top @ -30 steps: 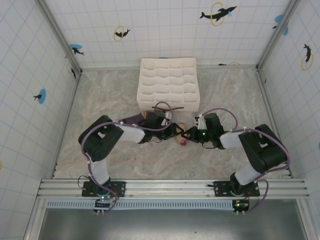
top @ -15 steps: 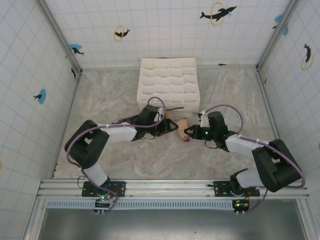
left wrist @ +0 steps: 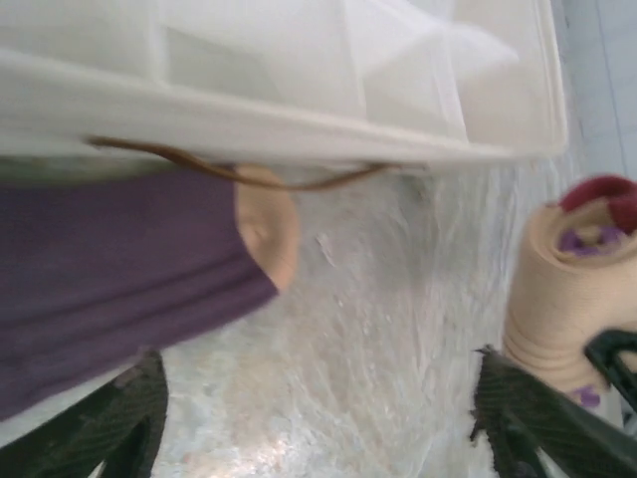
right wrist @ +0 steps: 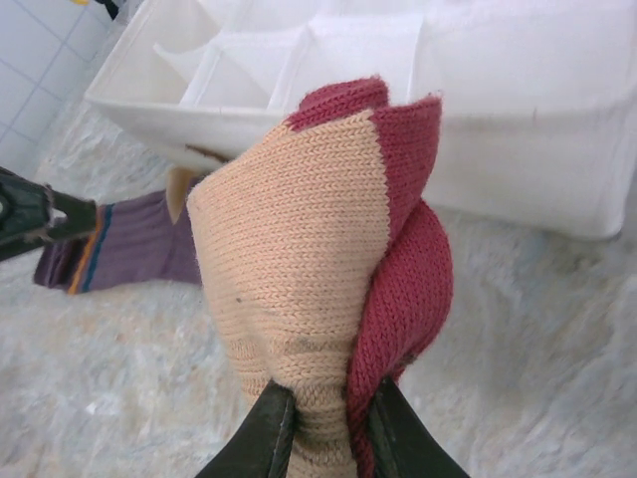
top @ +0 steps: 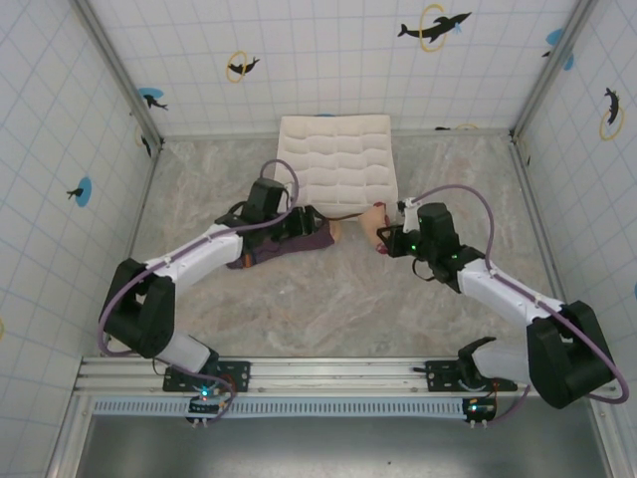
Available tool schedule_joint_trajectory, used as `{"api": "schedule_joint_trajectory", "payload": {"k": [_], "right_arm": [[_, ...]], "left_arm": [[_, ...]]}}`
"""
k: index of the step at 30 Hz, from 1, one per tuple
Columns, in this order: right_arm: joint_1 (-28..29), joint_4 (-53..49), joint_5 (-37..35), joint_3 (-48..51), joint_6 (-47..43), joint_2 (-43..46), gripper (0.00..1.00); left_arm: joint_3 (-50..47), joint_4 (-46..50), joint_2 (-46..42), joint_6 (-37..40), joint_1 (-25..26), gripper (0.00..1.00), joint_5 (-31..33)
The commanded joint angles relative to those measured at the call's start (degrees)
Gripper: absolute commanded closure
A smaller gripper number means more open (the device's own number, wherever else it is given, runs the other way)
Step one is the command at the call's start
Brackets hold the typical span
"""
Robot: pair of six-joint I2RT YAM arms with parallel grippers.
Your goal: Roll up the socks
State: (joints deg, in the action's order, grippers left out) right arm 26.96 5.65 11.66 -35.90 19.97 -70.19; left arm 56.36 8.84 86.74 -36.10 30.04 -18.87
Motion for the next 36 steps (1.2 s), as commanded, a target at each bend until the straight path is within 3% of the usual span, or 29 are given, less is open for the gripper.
{"api": "schedule_joint_trajectory", "payload": {"k": [1,6,12,25,36], "right_arm": [[0.6,-0.9,-5.3,-5.2,-5.7,0.6,1.00],[1.4,-2.5,-7.9,-10.5,-10.1,-2.4,1.00],[2.4,-2.1,-11.2,-16.2,-14.7,-6.4,1.00],[2.5,1.6,-14.4,-24.0,-20.4,-14.5,1.00],[0.7,5.9,-16.6,-23.6,-23.6,-18.4,1.00]], "left_arm": [[5.2,8.2,-1.5,6.4,-3.7,0.13,3.8],[12.4,14.7,1.6,11.2,-9.5,0.14,7.4],[14.9,14.1,5.8,11.9,-14.0,0.21,6.0],[16.2,10.1,14.3,10.1,-14.5,0.33,0.7],[19.1,12.8,16.8,11.1,-14.5,0.43,4.3]]}}
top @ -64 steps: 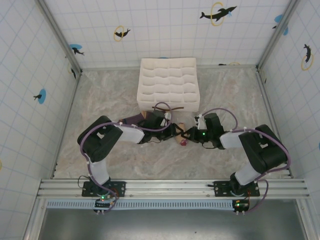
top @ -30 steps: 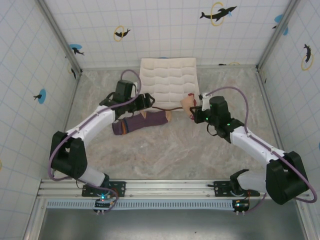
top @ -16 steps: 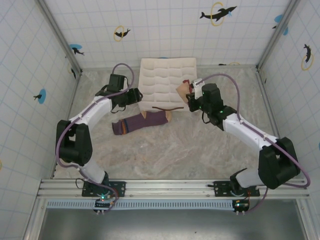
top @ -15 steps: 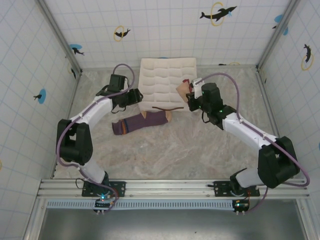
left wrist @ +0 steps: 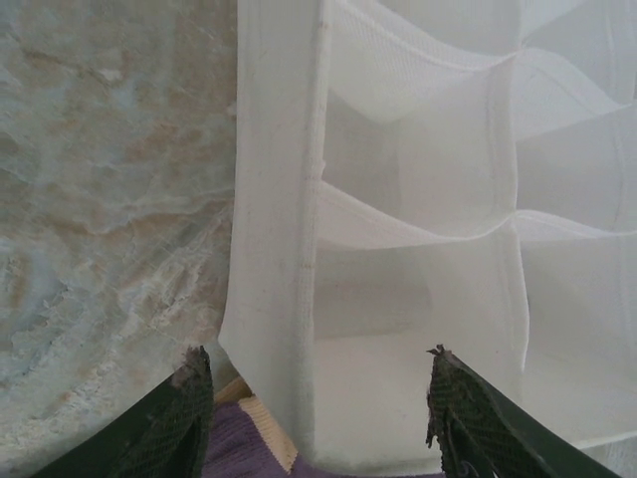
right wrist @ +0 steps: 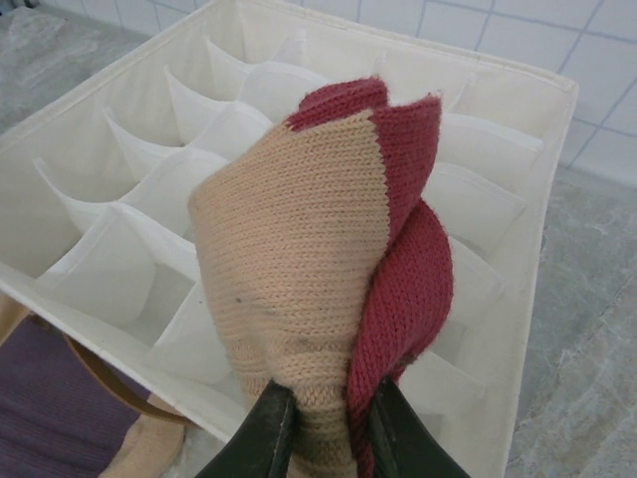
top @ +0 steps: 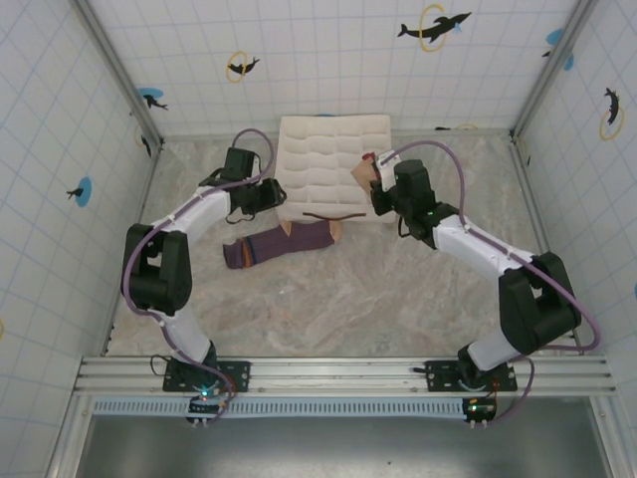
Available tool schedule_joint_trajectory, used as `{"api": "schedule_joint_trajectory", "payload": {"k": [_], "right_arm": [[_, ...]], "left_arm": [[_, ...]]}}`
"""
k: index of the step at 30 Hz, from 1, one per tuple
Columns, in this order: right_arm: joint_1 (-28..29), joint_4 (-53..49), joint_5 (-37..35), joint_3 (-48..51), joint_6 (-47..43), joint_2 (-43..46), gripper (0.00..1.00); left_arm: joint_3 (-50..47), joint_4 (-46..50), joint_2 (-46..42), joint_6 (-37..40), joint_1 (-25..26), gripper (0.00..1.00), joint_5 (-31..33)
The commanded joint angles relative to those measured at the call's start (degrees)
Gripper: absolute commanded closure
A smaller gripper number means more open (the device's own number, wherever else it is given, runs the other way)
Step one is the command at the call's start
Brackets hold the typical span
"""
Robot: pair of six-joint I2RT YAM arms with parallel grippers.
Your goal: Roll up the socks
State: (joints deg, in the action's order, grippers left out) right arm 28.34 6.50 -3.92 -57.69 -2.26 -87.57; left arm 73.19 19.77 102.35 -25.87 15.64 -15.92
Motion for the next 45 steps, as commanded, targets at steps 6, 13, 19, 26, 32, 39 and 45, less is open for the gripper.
{"api": "schedule_joint_trajectory", "payload": {"k": [6,13,19,26,32,39,45], "right_arm": [[-1.3,6.9,-1.6,-2.0,-3.2,-3.2,1.00],[-1.9,9.2,0.2,-3.6,-3.6,-6.3,1.00],[-1.9,12.7,4.0,-6.9,-1.2,-9.9,1.00],[-2.0,18.8,7.1,-10.5,0.2,-16.6,1.00],[-2.4,22.9,9.7,-14.0,1.4,-22.7,1.00],[-3.3,27.8,13.5,-15.2,3.0,-27.1,1.00],[-4.2,36.9,16.0,-9.2,5.2,-26.9,1.00]], "left_arm": [[3.4,3.2,2.0,1.4,-0.2,0.49,3.6],[5.0,4.5,2.9,2.0,-0.2,0.51,3.2],[4.7,4.6,3.2,2.0,-0.2,0.50,1.7],[5.7,6.5,2.2,2.5,-0.2,0.42,1.6],[7.4,7.5,2.7,1.9,-0.2,0.39,-0.9],[10.3,9.9,2.4,1.3,-0.2,0.34,-2.9],[11.3,6.3,0.8,-3.9,-0.1,0.27,-10.0]]}}
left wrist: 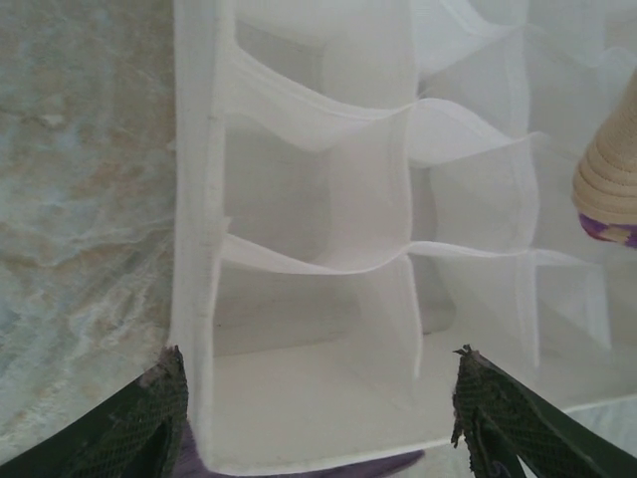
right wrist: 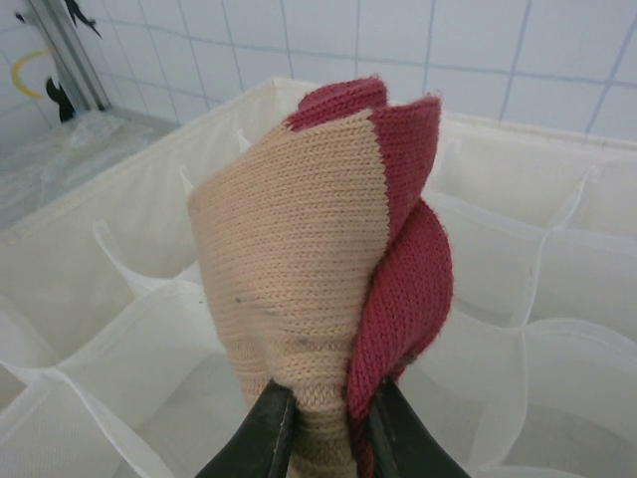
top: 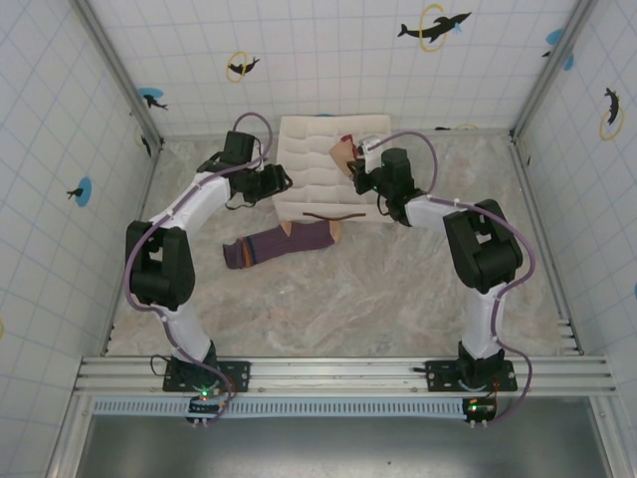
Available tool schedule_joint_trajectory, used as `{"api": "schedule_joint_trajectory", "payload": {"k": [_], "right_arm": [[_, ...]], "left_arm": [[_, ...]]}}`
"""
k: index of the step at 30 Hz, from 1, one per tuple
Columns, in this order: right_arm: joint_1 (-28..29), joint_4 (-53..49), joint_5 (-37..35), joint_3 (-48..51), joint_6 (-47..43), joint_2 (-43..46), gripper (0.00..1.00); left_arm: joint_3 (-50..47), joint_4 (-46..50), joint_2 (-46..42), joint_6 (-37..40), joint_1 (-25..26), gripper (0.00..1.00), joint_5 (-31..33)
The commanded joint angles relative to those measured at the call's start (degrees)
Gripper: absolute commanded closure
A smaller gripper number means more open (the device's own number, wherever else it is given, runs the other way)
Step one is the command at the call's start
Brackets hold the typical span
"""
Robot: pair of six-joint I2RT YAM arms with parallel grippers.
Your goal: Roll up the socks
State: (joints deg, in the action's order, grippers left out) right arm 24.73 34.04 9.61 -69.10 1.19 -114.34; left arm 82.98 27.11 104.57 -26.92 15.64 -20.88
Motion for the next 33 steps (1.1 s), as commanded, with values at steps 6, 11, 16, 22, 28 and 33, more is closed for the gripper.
{"api": "schedule_joint_trajectory", "payload": {"k": [6,11,16,22,28,33], "right_arm": [[-0.9,18.6,3.0,8.4,2.3,-0.5,1.00],[-0.8,24.0,2.0,11.8,2.3,-0.7,1.00],[0.1,26.2,1.1,12.9,1.0,-1.2,1.00],[0.8,28.8,-0.2,14.2,-0.4,-2.0,1.00],[1.6,31.0,-1.5,15.7,-2.1,-2.7,1.00],[1.7,33.1,-2.2,17.0,-2.5,-2.5,1.00]], "left_arm": [[2.3,-9.1,-0.8,-11.3,2.0,0.15,-10.4],[4.7,-14.9,1.6,-17.7,5.3,0.10,-9.9],[7.8,-19.7,5.4,-21.4,8.3,0.04,-6.5],[15.1,-21.0,12.5,-22.9,12.4,0.03,-4.3],[22.0,-20.2,18.3,-24.5,14.5,0.03,-2.0],[23.9,-17.0,20.4,-23.4,14.9,0.03,0.7]]}}
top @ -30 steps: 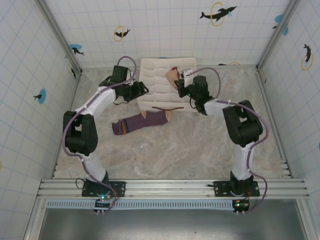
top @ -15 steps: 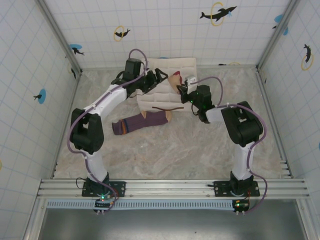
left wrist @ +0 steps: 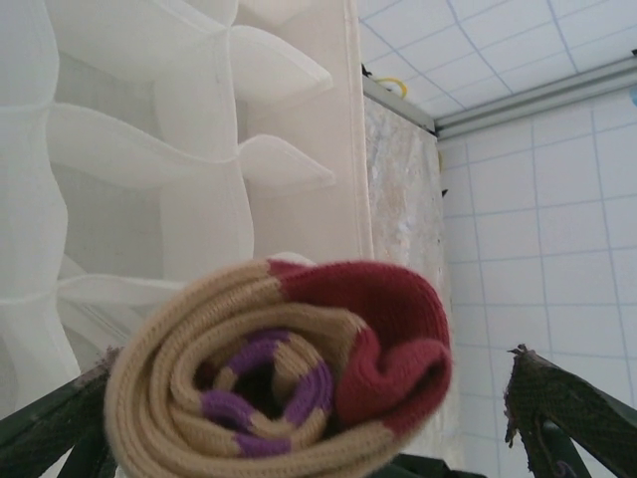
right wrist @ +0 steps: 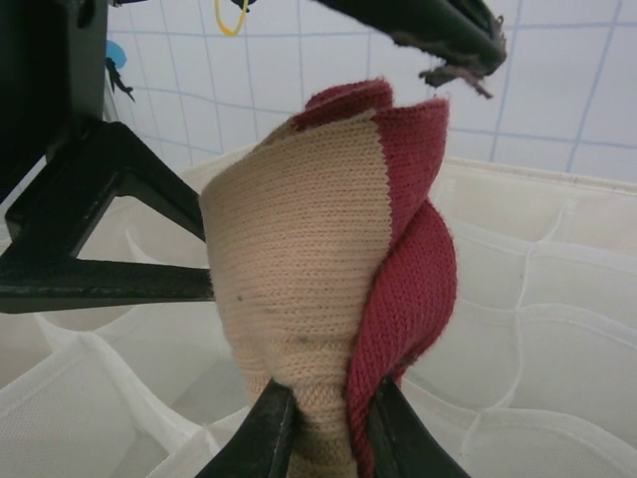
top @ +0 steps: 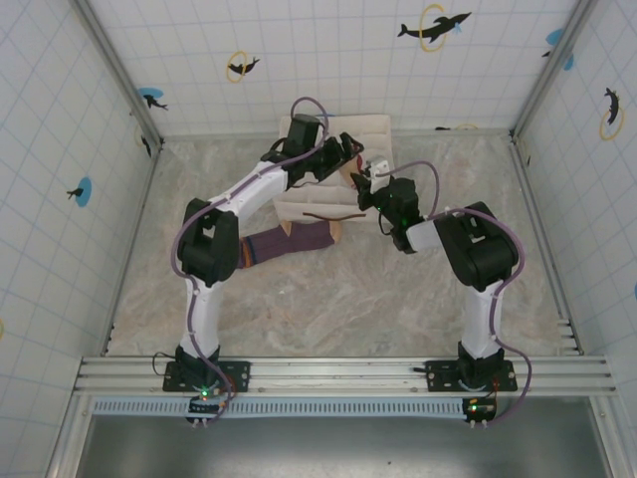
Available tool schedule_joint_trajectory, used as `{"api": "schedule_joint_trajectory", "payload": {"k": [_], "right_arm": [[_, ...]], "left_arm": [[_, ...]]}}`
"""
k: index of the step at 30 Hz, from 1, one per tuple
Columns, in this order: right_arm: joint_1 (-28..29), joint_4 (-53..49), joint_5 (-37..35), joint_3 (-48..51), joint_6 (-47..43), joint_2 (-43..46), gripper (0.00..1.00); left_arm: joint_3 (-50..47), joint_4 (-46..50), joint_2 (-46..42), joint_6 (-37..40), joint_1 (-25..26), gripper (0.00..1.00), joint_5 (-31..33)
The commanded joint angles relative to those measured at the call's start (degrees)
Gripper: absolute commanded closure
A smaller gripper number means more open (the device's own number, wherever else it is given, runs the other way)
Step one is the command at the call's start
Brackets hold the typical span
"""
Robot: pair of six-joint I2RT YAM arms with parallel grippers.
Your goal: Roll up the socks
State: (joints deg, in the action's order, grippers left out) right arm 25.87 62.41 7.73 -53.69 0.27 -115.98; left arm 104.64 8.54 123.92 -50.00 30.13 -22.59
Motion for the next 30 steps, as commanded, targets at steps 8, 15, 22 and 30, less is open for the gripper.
{"api": "schedule_joint_trajectory", "payload": {"k": [8,15,22,30], "right_arm": [[1.0,5.9,-1.5,1.8,-3.0,-0.6,1.00],[1.4,5.6,-2.9,0.8,-4.1,-0.5,1.00],[1.8,6.2,-3.2,1.1,-5.4,0.0,1.00],[1.7,5.9,-3.6,0.8,-5.4,-0.6,1.00]], "left_arm": [[3.0,3.3,2.8,0.6,0.6,0.03,3.0],[3.9,4.4,4.6,0.3,0.6,0.08,2.0],[5.0,4.4,5.2,0.6,0.6,0.28,2.1],[5.2,3.5,5.7,1.5,1.2,0.54,0.1]]}}
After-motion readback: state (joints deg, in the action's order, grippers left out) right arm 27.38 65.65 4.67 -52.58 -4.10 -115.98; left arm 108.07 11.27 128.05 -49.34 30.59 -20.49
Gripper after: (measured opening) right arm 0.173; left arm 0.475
